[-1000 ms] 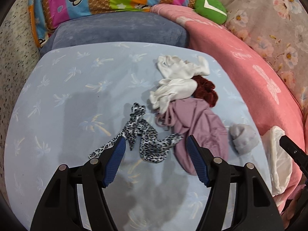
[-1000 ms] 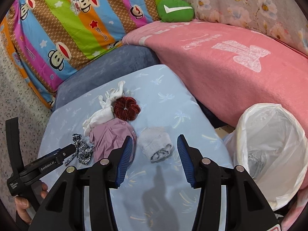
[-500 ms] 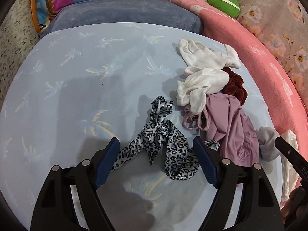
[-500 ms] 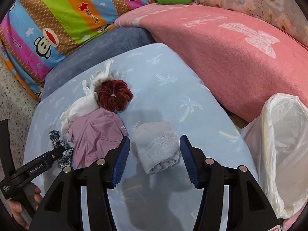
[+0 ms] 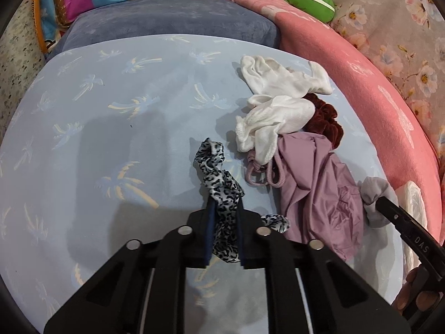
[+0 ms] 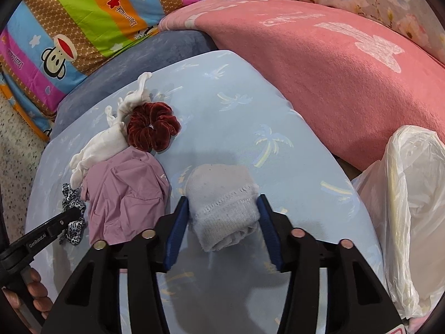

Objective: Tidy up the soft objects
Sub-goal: 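Carry the leopard strap and grey sock with both tools over the white bin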

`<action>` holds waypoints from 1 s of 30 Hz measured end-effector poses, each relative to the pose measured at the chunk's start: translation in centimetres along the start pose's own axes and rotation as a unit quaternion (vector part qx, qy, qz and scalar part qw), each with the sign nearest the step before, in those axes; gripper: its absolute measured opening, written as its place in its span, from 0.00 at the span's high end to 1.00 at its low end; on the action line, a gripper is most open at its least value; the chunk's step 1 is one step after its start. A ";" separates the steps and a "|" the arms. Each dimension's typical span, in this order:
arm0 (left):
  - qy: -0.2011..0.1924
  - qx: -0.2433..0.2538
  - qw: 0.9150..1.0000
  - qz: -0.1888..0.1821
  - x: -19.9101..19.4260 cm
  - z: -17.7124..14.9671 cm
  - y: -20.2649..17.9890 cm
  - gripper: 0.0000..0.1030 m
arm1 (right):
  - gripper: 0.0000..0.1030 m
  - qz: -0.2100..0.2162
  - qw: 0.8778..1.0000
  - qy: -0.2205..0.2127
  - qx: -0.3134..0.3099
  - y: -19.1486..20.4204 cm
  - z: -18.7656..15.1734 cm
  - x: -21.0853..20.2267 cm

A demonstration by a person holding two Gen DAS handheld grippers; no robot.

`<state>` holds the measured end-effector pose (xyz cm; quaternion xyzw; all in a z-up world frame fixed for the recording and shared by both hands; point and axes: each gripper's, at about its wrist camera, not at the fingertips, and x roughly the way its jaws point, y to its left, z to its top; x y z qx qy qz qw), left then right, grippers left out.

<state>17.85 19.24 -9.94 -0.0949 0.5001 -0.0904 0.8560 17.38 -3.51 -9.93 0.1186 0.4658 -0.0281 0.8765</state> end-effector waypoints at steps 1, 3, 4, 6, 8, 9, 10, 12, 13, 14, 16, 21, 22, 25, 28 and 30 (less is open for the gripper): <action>-0.003 0.000 1.000 -0.001 -0.3 0.1 -0.2 0.89 | 0.63 0.003 1.000 -0.001 0.000 0.0 0.0 -0.2; -0.010 0.003 1.000 -0.005 -1.1 0.2 -0.6 0.89 | 0.68 0.008 1.000 -0.008 -0.002 0.1 -0.1 -0.9; -0.015 0.005 1.000 -0.008 -1.6 0.3 -0.8 0.89 | 0.69 0.011 1.000 -0.013 -0.003 0.2 -0.1 -1.5; -0.026 0.010 1.000 -0.012 -2.6 0.4 -1.4 0.89 | 0.70 0.016 1.000 -0.023 -0.003 0.4 -0.1 -2.4; -0.038 0.015 0.999 -0.018 -3.9 0.6 -2.1 0.90 | 0.70 0.023 0.999 -0.037 -0.001 0.5 0.0 -3.9; -0.043 0.018 0.999 -0.021 -4.5 0.7 -2.5 0.90 | 0.70 0.025 0.999 -0.041 -0.001 0.5 0.0 -4.3; -0.049 0.022 0.998 -0.025 -5.1 0.7 -3.0 0.90 | 0.70 0.028 0.999 -0.046 -0.001 0.6 0.1 -4.9; -0.060 0.030 0.997 -0.030 -6.2 0.7 -3.9 0.90 | 0.70 0.034 0.998 -0.061 -0.003 0.6 0.2 -6.5; -0.066 0.035 0.997 -0.034 -6.8 0.7 -4.4 0.90 | 0.70 0.036 0.997 -0.066 -0.003 0.6 0.2 -7.2; -0.071 0.040 0.996 -0.037 -7.3 0.7 -5.0 0.90 | 0.70 0.038 0.997 -0.072 -0.003 0.6 0.3 -7.9; -0.080 0.050 0.995 -0.044 -8.2 0.7 -6.4 0.90 | 0.70 0.043 0.995 -0.085 -0.002 0.3 0.4 -9.4; -0.097 0.079 0.990 -0.061 -9.9 0.5 -9.6 0.90 | 0.70 0.050 0.992 -0.118 0.004 -0.7 0.4 -13.2; -0.100 0.085 0.989 -0.065 -10.2 0.4 -10.4 0.90 | 0.70 0.051 0.991 -0.125 0.006 -1.0 0.4 -13.9; -0.108 0.106 0.986 -0.075 -11.1 0.0 -12.7 0.90 | 0.70 0.051 0.989 -0.140 0.012 -2.0 0.4 -15.6; -0.113 0.127 0.982 -0.086 -11.7 -0.4 -14.9 0.89 | 0.70 0.047 0.986 -0.156 0.022 -3.5 0.3 -17.3; -0.115 0.142 0.979 -0.093 -11.9 -0.7 -16.4 0.89 | 0.70 0.043 0.985 -0.165 0.030 -4.7 0.1 -18.4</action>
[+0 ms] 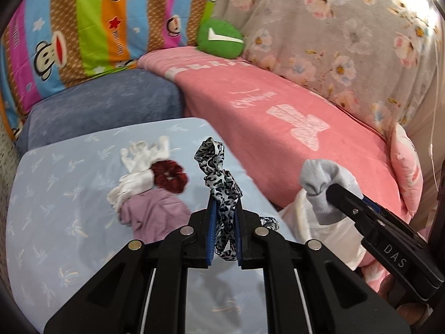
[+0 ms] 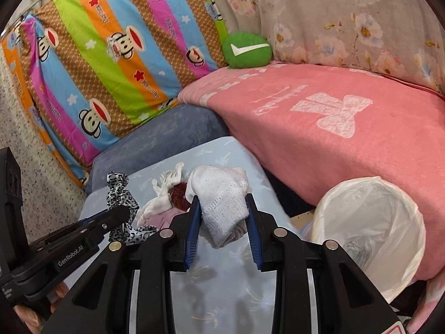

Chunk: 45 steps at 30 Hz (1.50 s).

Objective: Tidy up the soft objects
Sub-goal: 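Carry the leopard strap and grey sock with both tools over the white bin, then open both tools over the white bin to drop the strap and sock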

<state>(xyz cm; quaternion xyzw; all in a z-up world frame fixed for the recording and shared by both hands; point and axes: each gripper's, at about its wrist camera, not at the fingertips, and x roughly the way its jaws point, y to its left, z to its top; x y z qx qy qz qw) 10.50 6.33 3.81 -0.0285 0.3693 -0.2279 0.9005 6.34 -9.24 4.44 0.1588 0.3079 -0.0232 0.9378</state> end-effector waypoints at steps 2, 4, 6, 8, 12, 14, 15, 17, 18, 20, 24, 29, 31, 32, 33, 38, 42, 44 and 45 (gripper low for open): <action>0.000 0.014 1.000 -0.007 0.2 0.2 -1.5 0.89 | 0.70 -0.005 1.000 -0.007 0.007 -1.1 0.3 -0.9; 0.000 0.026 1.000 -0.014 0.3 0.2 -2.9 0.89 | 0.70 -0.011 1.000 -0.012 0.014 -2.2 0.4 -1.6; 0.001 0.039 0.999 -0.021 0.4 0.3 -4.3 0.89 | 0.70 -0.016 0.999 -0.017 0.023 -3.3 0.5 -2.3; 0.001 0.054 0.998 -0.029 0.6 0.2 -5.8 0.89 | 0.70 -0.020 0.999 -0.021 0.034 -4.6 0.6 -2.9; 0.009 0.078 0.996 -0.041 1.2 0.1 -8.6 0.89 | 0.69 -0.030 0.998 -0.029 0.053 -7.3 0.6 -4.0; 0.013 0.086 0.995 -0.046 1.5 0.0 -9.8 0.89 | 0.69 -0.035 0.997 -0.031 0.061 -8.5 0.5 -4.4; 0.014 0.091 0.995 -0.049 1.7 0.0 -10.4 0.89 | 0.69 -0.040 0.996 -0.033 0.067 -9.4 0.4 -4.7; 0.018 0.098 0.993 -0.055 2.0 -0.1 -11.6 0.89 | 0.69 -0.043 0.996 -0.035 0.074 -10.4 0.3 -5.0; 0.020 0.102 0.993 -0.059 2.2 -0.2 -12.1 0.89 | 0.69 -0.048 0.995 -0.037 0.082 -11.4 0.2 -5.3; 0.025 0.107 0.992 -0.068 2.5 -0.3 -13.1 0.89 | 0.69 -0.052 0.994 -0.039 0.088 -12.3 0.1 -5.5; 0.031 0.120 0.989 -0.083 3.0 -0.5 -15.0 0.89 | 0.69 -0.064 0.992 -0.043 0.103 -14.4 -0.3 -6.3; 0.045 0.132 0.985 -0.102 4.0 -0.8 -17.2 0.89 | 0.69 -0.078 0.989 -0.043 0.116 -16.8 -0.8 -6.8; 0.050 0.135 0.984 -0.107 4.4 -0.9 -17.7 0.89 | 0.69 -0.082 0.988 -0.043 0.122 -17.6 -0.9 -7.0; 0.053 0.136 0.983 -0.110 4.7 -1.0 -18.0 0.89 | 0.69 -0.085 0.988 -0.043 0.124 -18.1 -1.0 -7.1; 0.056 0.136 0.983 -0.113 4.9 -1.0 -18.2 0.88 | 0.69 -0.086 0.987 -0.043 0.126 -18.3 -1.1 -7.1; 0.060 0.140 0.981 -0.122 5.6 -1.1 -19.2 0.88 | 0.68 -0.095 0.985 -0.041 0.139 -20.0 -1.3 -7.0; 0.073 0.137 0.980 -0.124 6.3 -1.2 -19.5 0.87 | 0.68 -0.099 0.984 -0.038 0.144 -20.8 -1.3 -6.8; 0.078 0.132 0.980 -0.126 6.6 -1.2 -19.6 0.77 | 0.66 -0.102 0.983 -0.038 0.145 -21.2 -1.2 -6.7; 0.078 0.129 0.981 -0.124 6.7 -1.3 -19.6 0.73 | 0.66 -0.102 0.983 -0.038 0.145 -21.2 -1.2 -6.6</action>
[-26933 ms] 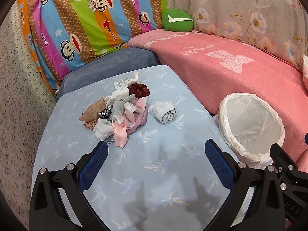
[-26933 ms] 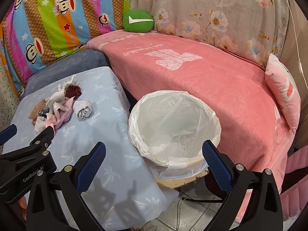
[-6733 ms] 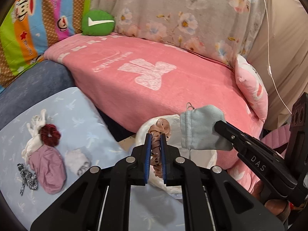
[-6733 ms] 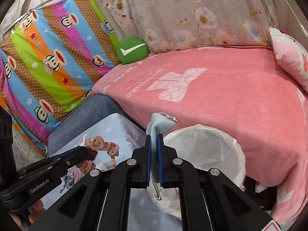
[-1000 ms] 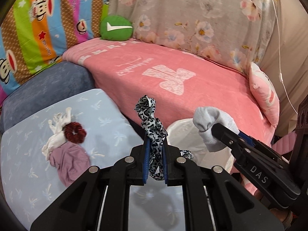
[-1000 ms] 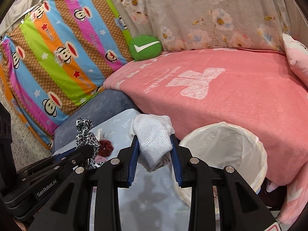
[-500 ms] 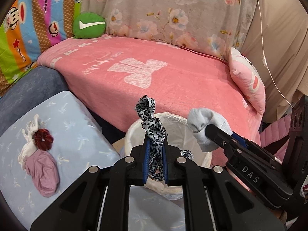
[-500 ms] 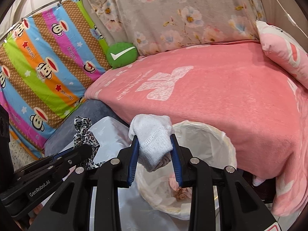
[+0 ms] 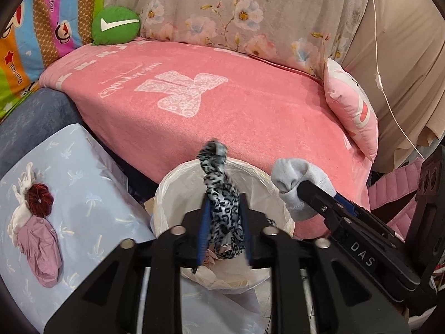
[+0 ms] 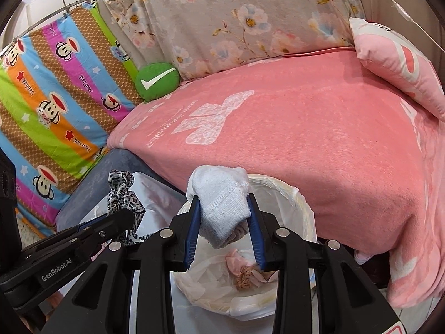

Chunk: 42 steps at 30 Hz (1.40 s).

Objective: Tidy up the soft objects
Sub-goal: 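Open both tools over the white bin to drop the strap and sock, then move both open tools back over the remaining pile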

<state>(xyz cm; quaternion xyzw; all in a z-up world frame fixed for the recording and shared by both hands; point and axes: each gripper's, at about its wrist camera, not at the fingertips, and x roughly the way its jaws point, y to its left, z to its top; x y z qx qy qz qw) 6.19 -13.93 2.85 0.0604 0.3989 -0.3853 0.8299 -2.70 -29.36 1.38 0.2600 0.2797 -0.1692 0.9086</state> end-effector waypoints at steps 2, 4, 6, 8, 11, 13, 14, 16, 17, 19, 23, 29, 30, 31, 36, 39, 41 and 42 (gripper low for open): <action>-0.008 -0.002 1.000 0.002 -0.1 0.0 0.0 0.63 | 0.66 -0.001 1.000 0.000 0.000 -0.2 0.1 0.2; -0.011 -0.004 1.000 0.007 -0.2 0.0 0.1 0.53 | 0.66 -0.002 1.000 0.000 0.000 -0.3 0.1 0.2; -0.016 -0.007 1.000 0.010 -0.4 0.1 0.3 0.50 | 0.66 -0.002 1.000 -0.002 0.002 -0.3 0.1 0.2; -0.017 -0.008 1.000 0.013 -0.4 0.2 0.5 0.50 | 0.65 -0.002 1.000 -0.002 0.000 -0.1 0.0 0.3; -0.019 -0.011 1.000 0.017 -0.6 0.2 0.8 0.50 | 0.59 -0.002 1.000 -0.006 -0.003 0.3 -0.2 0.1; -0.020 -0.012 0.999 0.022 -0.7 0.2 1.1 0.50 | 0.56 -0.001 1.000 -0.009 -0.005 0.6 -0.2 0.2; -0.020 -0.013 0.999 0.024 -0.7 0.1 1.2 0.50 | 0.52 0.000 1.000 -0.009 -0.006 0.6 -0.2 0.2; -0.021 -0.014 0.999 0.028 -0.9 0.0 1.5 0.50 | 0.51 0.002 1.000 -0.007 -0.010 1.0 -0.2 0.4; -0.022 -0.016 0.999 0.029 -1.0 -0.1 1.7 0.50 | 0.51 0.002 1.000 -0.007 -0.011 1.0 -0.1 0.4; -0.023 -0.021 0.999 0.030 -1.2 -0.2 2.1 0.50 | 0.51 0.004 1.000 -0.006 -0.013 1.2 -0.1 0.4; -0.027 -0.028 0.999 0.033 -1.6 -0.4 2.8 0.50 | 0.51 0.005 1.000 -0.006 -0.016 1.6 -0.2 0.3; -0.031 -0.042 0.998 0.037 -2.2 -0.6 4.0 0.50 | 0.51 0.008 1.000 -0.004 -0.026 2.8 -0.4 0.4; -0.032 -0.044 0.998 0.038 -2.3 -0.7 4.3 0.50 | 0.51 0.009 1.000 -0.004 -0.029 3.1 -0.5 0.4; -0.033 -0.047 0.998 0.039 -2.4 -0.8 4.6 0.49 | 0.51 0.010 0.999 -0.003 -0.032 3.4 -0.5 0.4; -0.034 -0.069 0.996 0.051 -3.0 -1.3 6.5 0.48 | 0.51 0.018 0.999 0.003 -0.045 4.9 -1.0 0.6; -0.039 -0.082 0.994 0.060 -3.6 -1.8 7.8 0.45 | 0.51 0.024 0.998 0.007 -0.057 6.2 -1.3 0.7; -0.042 -0.089 0.993 0.066 -4.0 -2.0 8.6 0.43 | 0.51 0.027 0.998 0.009 -0.063 7.1 -1.6 0.8; -0.043 -0.092 0.992 0.068 -4.1 -2.1 9.0 0.43 | 0.51 0.029 0.997 0.010 -0.067 7.5 -1.7 0.8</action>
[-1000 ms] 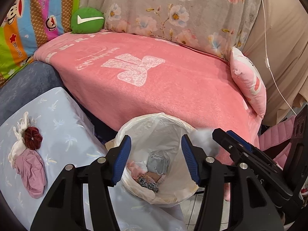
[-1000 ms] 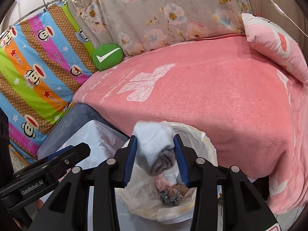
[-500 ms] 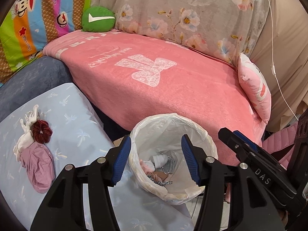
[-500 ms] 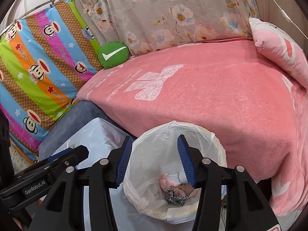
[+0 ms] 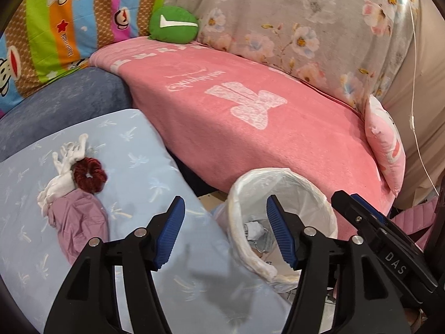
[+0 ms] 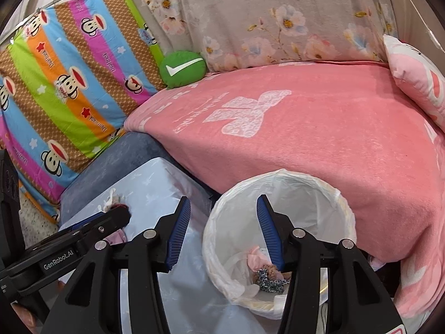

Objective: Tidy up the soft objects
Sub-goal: 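Move both open tools back over the remaining pile, then grasp the white gloves with the left tool while the right tool grasps the mauve cloth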

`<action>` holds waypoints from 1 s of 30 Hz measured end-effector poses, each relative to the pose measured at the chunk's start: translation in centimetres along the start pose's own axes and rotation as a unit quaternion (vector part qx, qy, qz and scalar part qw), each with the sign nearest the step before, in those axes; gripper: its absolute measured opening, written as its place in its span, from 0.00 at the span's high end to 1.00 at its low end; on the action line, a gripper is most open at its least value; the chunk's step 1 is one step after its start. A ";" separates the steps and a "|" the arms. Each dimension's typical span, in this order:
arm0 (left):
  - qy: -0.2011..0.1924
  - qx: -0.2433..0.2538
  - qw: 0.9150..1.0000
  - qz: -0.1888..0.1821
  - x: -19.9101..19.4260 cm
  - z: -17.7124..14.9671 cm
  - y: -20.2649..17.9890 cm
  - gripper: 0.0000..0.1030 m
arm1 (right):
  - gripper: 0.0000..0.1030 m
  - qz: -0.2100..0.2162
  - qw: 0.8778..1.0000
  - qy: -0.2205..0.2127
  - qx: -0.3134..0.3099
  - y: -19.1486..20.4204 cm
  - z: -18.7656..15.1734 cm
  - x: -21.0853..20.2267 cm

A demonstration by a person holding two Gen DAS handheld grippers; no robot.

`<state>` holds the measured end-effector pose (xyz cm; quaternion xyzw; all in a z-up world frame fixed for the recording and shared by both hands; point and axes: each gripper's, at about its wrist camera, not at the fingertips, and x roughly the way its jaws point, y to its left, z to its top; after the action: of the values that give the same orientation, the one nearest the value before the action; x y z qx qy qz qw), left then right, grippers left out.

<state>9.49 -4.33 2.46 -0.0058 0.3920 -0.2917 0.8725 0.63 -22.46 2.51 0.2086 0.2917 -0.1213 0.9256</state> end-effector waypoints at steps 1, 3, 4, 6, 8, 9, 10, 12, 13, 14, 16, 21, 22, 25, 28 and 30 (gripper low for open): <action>-0.001 -0.004 1.000 0.003 -0.1 0.0 0.5 0.43 | 0.51 0.001 1.000 0.001 -0.002 0.3 -0.1 0.1; -0.003 -0.012 1.000 0.008 -0.5 -0.2 1.5 0.43 | 0.51 0.006 1.000 0.004 -0.010 1.4 -0.3 0.3; -0.003 -0.016 1.000 0.010 -0.6 -0.2 2.0 0.43 | 0.51 0.007 1.000 0.005 -0.012 1.8 -0.3 0.4; -0.005 -0.024 1.000 0.014 -0.8 -0.3 3.0 0.43 | 0.51 0.012 1.000 0.009 -0.022 3.0 -0.6 0.6; -0.006 -0.033 0.999 0.019 -1.1 -0.5 4.0 0.42 | 0.51 0.015 0.999 0.011 -0.028 3.9 -0.7 0.7; -0.006 -0.037 0.999 0.021 -1.2 -0.5 4.4 0.42 | 0.51 0.018 0.999 0.013 -0.035 4.8 -0.9 0.9; -0.007 -0.041 0.999 0.024 -1.4 -0.6 4.9 0.42 | 0.51 0.020 0.999 0.015 -0.038 5.2 -1.0 0.9; -0.008 -0.048 0.998 0.033 -1.6 -0.8 5.9 0.41 | 0.51 0.026 0.998 0.020 -0.048 6.5 -1.2 1.3; -0.009 -0.052 0.998 0.037 -1.8 -0.9 6.5 0.39 | 0.51 0.027 0.998 0.021 -0.051 6.9 -1.3 1.4; -0.010 -0.056 0.997 0.043 -1.9 -1.0 7.1 0.35 | 0.51 0.030 0.998 0.025 -0.056 7.7 -1.5 1.6; -0.014 -0.065 0.996 0.053 -2.3 -1.2 8.4 0.28 | 0.51 0.036 0.997 0.030 -0.064 8.8 -1.8 2.0; -0.018 -0.076 0.993 0.086 -3.3 -1.7 11.9 0.27 | 0.51 0.052 0.994 0.052 -0.085 12.3 -3.0 3.4; -0.018 -0.080 0.992 0.091 -3.4 -1.9 12.7 0.27 | 0.51 0.054 0.993 0.055 -0.088 12.8 -3.2 3.6; -0.016 -0.094 0.990 0.106 -3.6 -2.2 15.1 0.27 | 0.51 0.065 0.991 0.070 -0.098 14.9 -4.1 4.7; -0.012 -0.107 0.987 0.123 -3.6 -2.5 17.3 0.27 | 0.51 0.072 0.988 0.086 -0.110 16.9 -5.2 6.0; -0.008 -0.111 0.985 0.132 -3.5 -2.6 18.7 0.27 | 0.51 0.077 0.985 0.099 -0.116 18.2 -6.0 7.1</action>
<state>15.30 13.53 -1.41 -0.0530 0.4123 -0.1282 0.9004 9.71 -4.36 -0.41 0.1326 0.3775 0.0063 0.9164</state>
